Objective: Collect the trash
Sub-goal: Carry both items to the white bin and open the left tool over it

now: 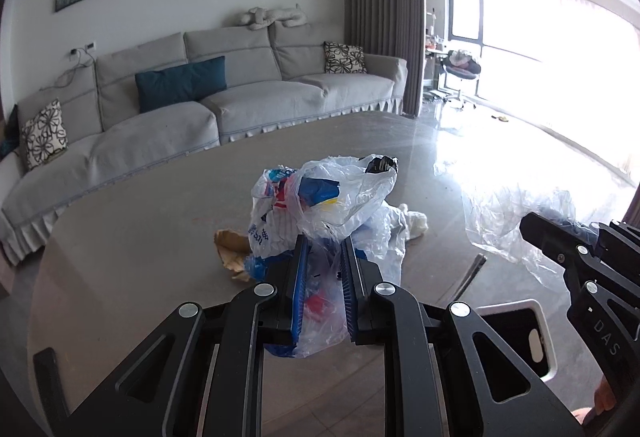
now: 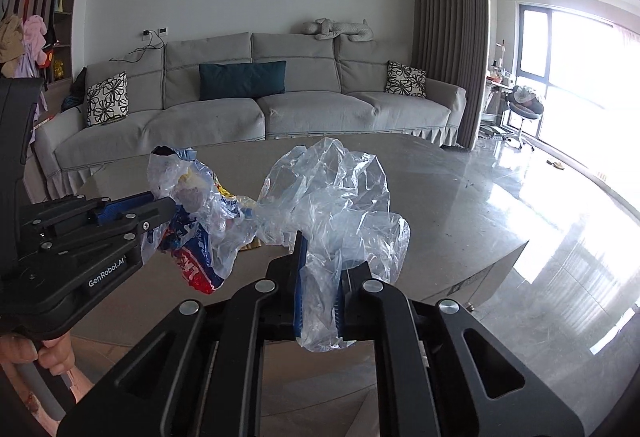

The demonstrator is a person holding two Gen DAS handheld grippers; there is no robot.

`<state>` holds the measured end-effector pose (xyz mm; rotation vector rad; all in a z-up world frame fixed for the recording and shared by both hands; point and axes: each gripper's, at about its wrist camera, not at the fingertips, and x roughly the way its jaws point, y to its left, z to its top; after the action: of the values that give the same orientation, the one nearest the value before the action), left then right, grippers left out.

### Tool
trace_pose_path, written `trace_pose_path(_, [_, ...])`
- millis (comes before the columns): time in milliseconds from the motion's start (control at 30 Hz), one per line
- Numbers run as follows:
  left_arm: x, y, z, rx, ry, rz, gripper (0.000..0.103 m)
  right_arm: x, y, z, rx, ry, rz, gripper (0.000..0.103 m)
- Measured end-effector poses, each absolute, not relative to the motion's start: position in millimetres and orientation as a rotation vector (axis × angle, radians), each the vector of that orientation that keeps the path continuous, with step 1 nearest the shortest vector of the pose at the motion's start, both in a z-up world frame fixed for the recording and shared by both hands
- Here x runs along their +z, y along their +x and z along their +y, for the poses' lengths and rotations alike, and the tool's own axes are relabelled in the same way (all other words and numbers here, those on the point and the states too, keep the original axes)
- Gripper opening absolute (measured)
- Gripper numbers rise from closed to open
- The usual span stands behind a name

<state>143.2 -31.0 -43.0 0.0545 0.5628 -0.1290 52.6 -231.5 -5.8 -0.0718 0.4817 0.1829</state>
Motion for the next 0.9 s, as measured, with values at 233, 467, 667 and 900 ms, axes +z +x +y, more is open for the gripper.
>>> trace_pose_path(233, [-50.5, 119.4, -124.7, -0.31, 0.104, 0.565, 0.017, -6.0, 6.4, -304.1, -0.001, -0.039, 0.467, 0.012])
trace_pose_path(467, [-68.6, 102.5, -217.7, -0.463, 0.155, 0.577, 0.017, -21.4, -34.2, -374.7, -0.166, 0.01, 0.477, 0.013])
trace_pose_path(667, [-92.6, 97.8, -276.6, -0.539, 0.2, 0.606, 0.018, -48.0, -42.1, -414.4, -0.245, 0.058, 0.497, 0.013])
trace_pose_path(900, [-148.0, 109.4, -309.0, -0.583, 0.257, 0.711, 0.018, -94.1, -20.0, -429.0, -0.285, 0.089, 0.562, 0.013])
